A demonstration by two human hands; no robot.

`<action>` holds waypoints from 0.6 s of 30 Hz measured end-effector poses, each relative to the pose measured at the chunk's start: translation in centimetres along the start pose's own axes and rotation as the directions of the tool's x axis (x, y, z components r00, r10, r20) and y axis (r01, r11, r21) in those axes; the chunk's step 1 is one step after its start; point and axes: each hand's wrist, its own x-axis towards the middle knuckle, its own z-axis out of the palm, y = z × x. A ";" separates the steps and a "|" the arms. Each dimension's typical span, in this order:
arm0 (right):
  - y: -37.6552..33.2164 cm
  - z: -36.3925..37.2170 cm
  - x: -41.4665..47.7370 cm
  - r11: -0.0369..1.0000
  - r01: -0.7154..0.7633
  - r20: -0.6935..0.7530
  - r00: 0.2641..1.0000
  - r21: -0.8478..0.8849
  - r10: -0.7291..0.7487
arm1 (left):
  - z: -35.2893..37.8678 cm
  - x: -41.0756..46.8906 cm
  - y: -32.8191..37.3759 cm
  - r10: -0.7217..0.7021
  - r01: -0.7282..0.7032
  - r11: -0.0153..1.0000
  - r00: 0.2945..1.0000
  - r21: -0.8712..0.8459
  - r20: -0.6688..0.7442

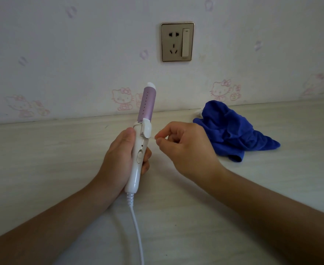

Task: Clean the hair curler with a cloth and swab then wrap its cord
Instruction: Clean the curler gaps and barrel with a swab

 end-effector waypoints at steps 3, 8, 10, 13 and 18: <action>0.0 -0.1 -0.2 1.000 0.007 -0.017 1.000 -0.020 -0.008 | 0.1 -0.1 -0.2 -0.006 0.005 0.999 1.000 -0.034 -0.012; -0.3 0.7 -0.7 0.999 0.025 -0.004 1.000 0.025 -0.025 | -0.6 -0.5 -0.3 -0.057 0.056 0.998 0.998 0.028 0.008; 0.0 0.3 -0.8 0.998 0.013 -0.020 1.000 0.062 -0.012 | -0.5 -0.6 -0.1 -0.066 0.063 0.995 0.997 0.083 0.042; 0.1 -1.1 -0.6 0.991 0.048 -0.037 0.998 0.126 -0.044 | 0.0 0.1 0.7 -0.070 0.066 0.997 0.995 0.047 0.070; 0.0 -1.0 -1.1 0.982 0.062 0.199 0.975 0.180 -0.098 | 0.0 0.8 1.2 -0.168 0.171 0.984 0.984 -0.044 0.060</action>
